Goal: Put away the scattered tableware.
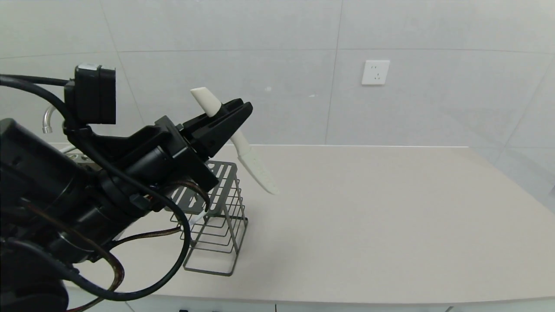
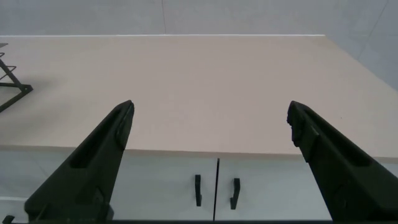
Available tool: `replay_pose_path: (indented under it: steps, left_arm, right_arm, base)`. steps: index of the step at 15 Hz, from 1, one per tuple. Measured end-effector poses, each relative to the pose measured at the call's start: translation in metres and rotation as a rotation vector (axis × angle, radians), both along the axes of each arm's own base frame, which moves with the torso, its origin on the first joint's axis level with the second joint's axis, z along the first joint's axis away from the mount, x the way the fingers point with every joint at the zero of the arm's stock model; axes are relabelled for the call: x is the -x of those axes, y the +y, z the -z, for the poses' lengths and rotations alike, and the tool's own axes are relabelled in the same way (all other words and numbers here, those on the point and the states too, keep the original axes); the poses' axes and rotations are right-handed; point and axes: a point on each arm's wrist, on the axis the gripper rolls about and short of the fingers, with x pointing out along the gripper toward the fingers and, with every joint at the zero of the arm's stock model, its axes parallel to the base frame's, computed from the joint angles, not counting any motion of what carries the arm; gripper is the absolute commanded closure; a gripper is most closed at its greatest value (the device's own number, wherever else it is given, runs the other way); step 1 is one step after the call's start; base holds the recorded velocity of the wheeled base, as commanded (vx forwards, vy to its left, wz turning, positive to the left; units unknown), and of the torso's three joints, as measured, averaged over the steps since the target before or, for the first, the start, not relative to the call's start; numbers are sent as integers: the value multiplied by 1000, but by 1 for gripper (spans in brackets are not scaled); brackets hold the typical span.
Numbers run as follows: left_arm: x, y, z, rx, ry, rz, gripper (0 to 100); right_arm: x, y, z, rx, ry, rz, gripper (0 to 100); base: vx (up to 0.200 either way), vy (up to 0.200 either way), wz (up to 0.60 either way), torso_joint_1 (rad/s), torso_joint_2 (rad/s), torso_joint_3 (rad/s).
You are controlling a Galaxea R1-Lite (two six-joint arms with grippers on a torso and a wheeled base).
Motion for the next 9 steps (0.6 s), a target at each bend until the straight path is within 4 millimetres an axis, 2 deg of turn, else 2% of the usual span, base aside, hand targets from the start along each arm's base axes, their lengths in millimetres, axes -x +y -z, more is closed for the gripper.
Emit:
replay_pose_path:
  steps: [5,9]
  left_arm:
    - [-7,35,-14,-47,-27,-165,100]
    - [-14,41,-16,-137,-110,-252,100]
  right_arm:
    - [0,0,0,-3,0,0,0]
    - [0,0,0,-3,1,0,0]
  base:
    - [0,0,0,31,-5,24]
    - [0,0,0,0,0,0]
